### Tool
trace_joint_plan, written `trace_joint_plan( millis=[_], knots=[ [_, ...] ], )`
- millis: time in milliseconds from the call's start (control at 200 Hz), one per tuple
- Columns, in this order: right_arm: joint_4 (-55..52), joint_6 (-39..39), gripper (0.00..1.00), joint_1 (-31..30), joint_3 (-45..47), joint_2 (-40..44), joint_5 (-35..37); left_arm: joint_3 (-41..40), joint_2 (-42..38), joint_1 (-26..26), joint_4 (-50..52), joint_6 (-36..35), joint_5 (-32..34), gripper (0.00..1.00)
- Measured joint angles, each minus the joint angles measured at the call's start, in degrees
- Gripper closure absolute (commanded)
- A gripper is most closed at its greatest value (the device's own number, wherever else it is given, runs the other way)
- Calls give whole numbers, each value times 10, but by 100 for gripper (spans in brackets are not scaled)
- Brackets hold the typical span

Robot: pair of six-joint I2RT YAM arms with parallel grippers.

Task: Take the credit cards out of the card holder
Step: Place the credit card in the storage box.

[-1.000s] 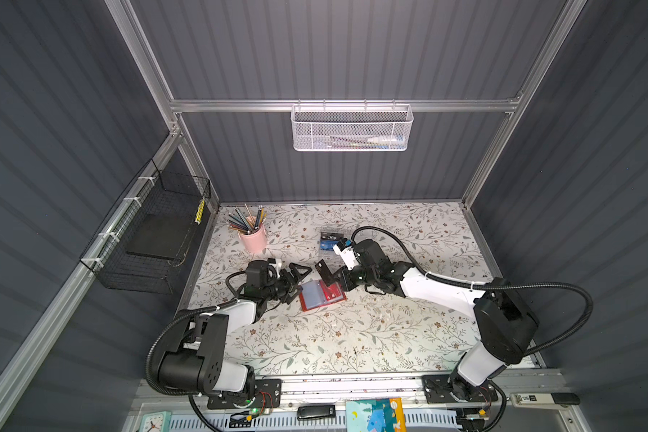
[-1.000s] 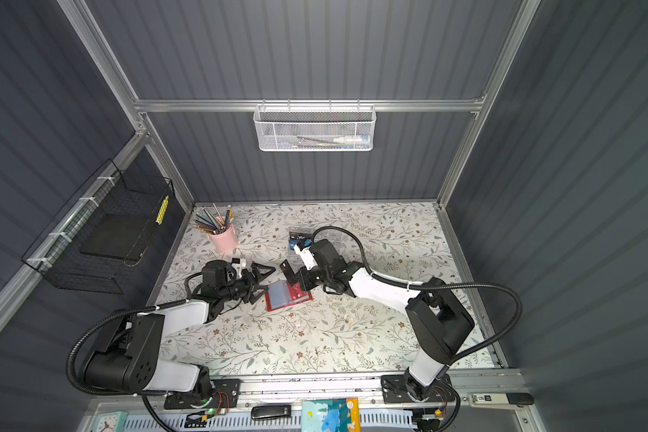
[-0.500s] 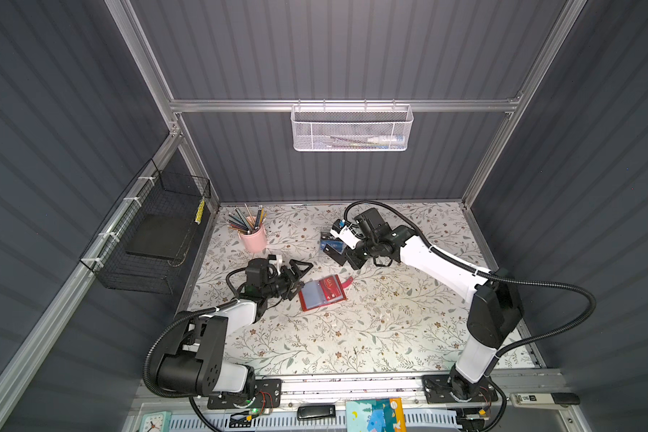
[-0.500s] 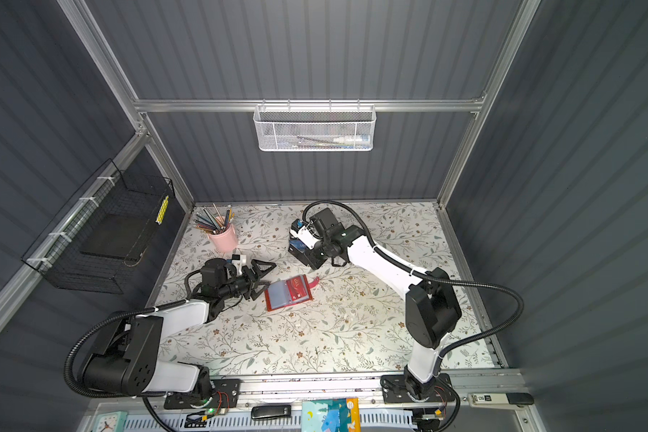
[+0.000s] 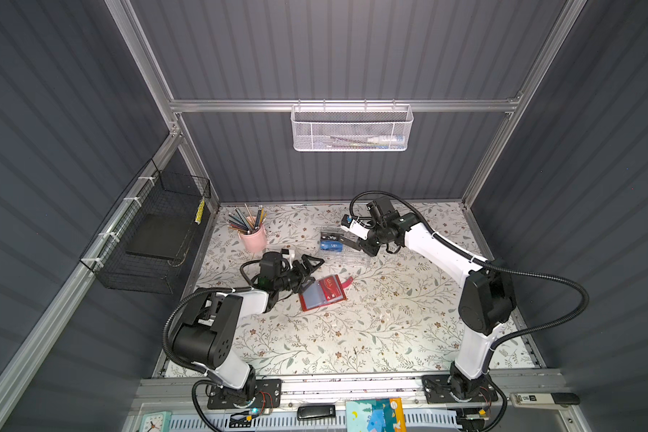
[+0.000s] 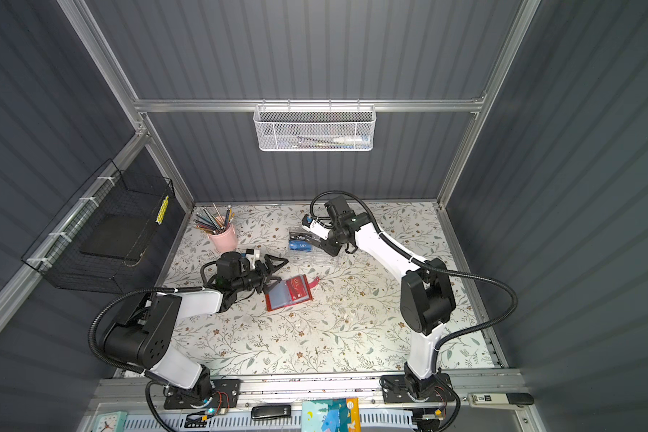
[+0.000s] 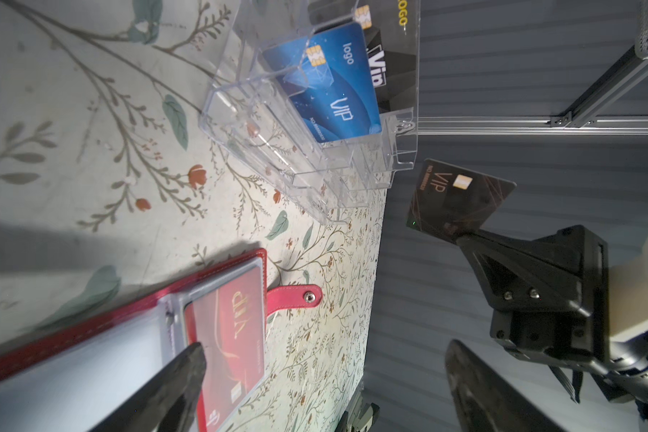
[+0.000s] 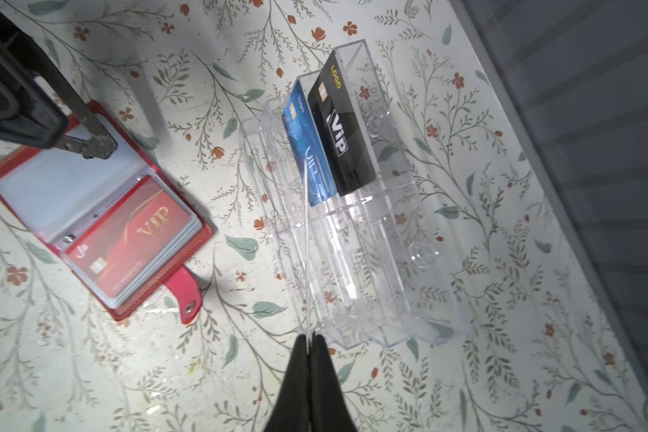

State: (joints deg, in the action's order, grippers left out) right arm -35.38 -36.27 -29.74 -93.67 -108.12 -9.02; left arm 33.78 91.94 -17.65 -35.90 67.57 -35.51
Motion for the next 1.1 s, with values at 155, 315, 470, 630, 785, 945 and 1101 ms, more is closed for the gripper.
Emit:
trace_joint_plan(
  millis=[155,315,470,630,785,945,1101],
  knots=[
    [13,-57,100,17,-24,-33,6,36,22,-4,-7,6,9,0],
    [15,-104,100,33,-43,-56,7,71,62,-8,-21,17,13,0],
    [21,-133,100,40,-45,-59,11,93,100,-8,-32,27,12,0],
    [26,-148,100,40,-45,-59,16,103,117,-11,-43,36,12,0],
    [32,-155,100,40,-41,-59,20,103,117,-11,-45,37,11,0],
    [38,-157,100,40,-33,-59,28,103,117,-11,-45,37,10,0],
    [47,-157,100,40,-11,-59,34,103,117,-11,-48,38,10,0]
  ],
)
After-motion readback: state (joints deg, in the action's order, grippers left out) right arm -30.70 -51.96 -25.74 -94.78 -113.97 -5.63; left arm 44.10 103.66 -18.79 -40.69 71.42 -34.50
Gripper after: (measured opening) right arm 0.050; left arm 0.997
